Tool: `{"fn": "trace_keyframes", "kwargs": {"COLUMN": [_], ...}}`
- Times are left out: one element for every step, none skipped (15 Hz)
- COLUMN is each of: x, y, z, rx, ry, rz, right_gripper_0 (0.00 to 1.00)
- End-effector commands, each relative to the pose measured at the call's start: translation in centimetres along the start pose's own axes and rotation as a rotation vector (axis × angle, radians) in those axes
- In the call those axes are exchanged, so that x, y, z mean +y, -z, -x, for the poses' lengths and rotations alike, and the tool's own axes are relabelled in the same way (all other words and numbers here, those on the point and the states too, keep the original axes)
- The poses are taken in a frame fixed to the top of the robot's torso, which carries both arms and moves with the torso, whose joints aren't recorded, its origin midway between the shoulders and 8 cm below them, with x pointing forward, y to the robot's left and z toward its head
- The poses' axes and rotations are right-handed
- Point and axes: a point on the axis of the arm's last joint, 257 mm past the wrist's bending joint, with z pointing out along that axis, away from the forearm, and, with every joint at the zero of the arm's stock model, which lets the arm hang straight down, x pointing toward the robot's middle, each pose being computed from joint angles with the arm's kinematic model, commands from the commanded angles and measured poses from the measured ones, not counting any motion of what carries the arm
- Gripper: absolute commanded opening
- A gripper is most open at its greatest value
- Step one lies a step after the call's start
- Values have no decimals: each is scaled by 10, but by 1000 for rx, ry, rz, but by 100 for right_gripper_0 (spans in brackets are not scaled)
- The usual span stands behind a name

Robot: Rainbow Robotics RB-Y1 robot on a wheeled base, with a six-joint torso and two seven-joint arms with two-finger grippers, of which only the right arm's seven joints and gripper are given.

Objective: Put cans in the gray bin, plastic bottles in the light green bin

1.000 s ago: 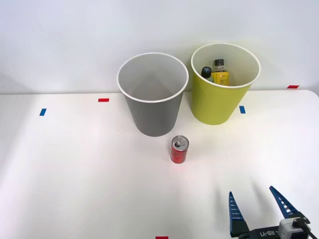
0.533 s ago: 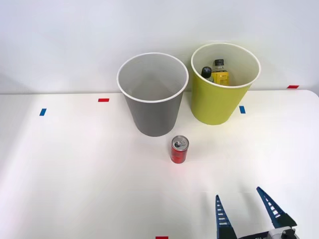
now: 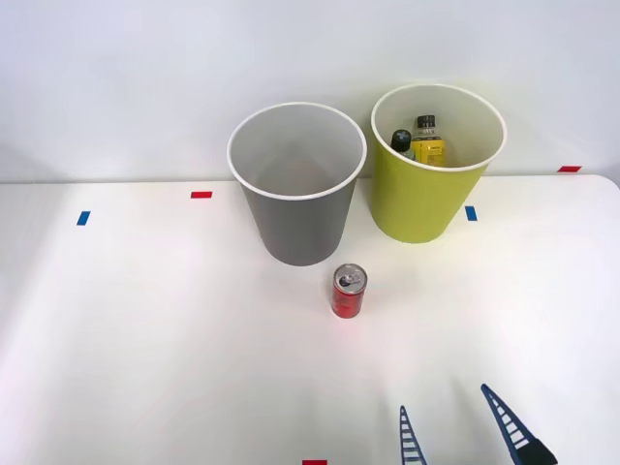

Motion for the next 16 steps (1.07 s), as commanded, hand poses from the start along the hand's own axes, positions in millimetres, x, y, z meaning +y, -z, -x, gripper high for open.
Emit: {"fn": "trace_keyframes", "kwargs": {"x": [1,1,0,-1,-2,-3,-4,-4,-4,-4,-4,-4,-4,-4,-4,-4], "y": [11,13,16,16,16,17,17,17,17,17,17,17,17,17,17,17], "z": [-6,-7,-8,-8,-9,-9,-9,-9,-9,-9,-9,-9,-9,-9,-9,-9], "rx": [30,35,43,43,43,45,46,46,46,46,46,46,46,46,46,46], "ry": [-39,-50,-60,-66,-63,-59,-49,-49,-49,-49,-49,-49,-49,-49,-49,-49], "rz": [-29,-36,-47,-54,-54,-58,-52,-52,-52,-52,-52,-52,-52,-52,-52,-52], "right_gripper_0": [100,100,100,100,100,100,100,100,100,100,100,100,100,100,100,100]}}
